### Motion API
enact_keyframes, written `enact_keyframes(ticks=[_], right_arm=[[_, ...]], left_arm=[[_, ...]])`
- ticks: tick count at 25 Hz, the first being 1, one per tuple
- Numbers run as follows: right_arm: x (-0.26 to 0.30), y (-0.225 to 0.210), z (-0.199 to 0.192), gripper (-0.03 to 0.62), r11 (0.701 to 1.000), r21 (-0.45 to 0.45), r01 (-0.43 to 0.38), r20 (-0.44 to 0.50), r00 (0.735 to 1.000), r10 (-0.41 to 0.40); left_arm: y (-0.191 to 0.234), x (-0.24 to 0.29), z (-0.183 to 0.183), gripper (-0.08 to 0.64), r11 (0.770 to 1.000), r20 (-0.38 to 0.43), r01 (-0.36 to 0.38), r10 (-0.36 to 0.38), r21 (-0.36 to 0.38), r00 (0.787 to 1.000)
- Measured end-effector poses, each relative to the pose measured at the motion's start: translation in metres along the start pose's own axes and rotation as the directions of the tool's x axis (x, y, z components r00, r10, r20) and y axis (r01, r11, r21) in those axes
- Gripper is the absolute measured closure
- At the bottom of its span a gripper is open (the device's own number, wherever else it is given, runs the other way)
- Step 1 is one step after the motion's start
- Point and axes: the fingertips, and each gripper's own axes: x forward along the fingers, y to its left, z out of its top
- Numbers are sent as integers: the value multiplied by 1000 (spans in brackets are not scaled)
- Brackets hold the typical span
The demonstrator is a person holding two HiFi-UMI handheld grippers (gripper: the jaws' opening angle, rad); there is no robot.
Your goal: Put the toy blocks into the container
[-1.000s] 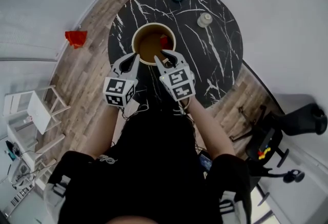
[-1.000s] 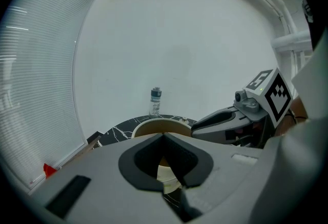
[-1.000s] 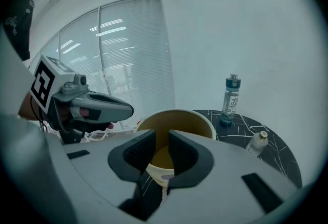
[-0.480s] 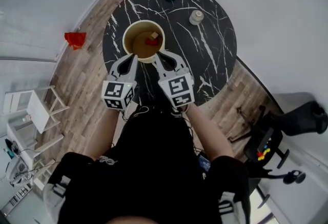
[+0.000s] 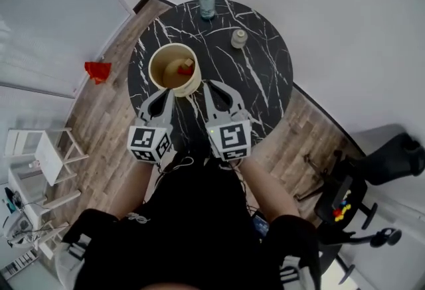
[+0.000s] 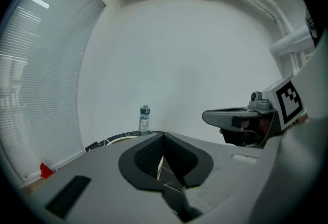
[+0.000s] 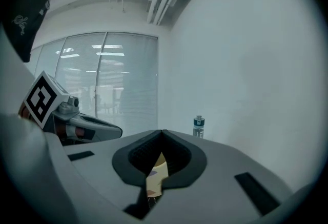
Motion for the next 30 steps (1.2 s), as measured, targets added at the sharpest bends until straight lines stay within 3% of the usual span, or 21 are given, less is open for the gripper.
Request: enact_keyframes(ticks=[11, 15, 30], right_arm=[[-66, -40, 63, 595, 994, -56, 91, 191, 978, -79], [-83, -44, 77, 595, 993, -61, 98, 227, 970, -82], [-106, -16, 84, 597, 993, -118, 1, 261, 965, 30]], left_arm=[[-48, -20, 65, 560, 997, 191, -50, 37, 61, 981], [-63, -27, 74, 560, 996, 218, -51, 35, 68, 975], [-75, -62, 70, 560, 990, 268, -136, 124, 24, 955]])
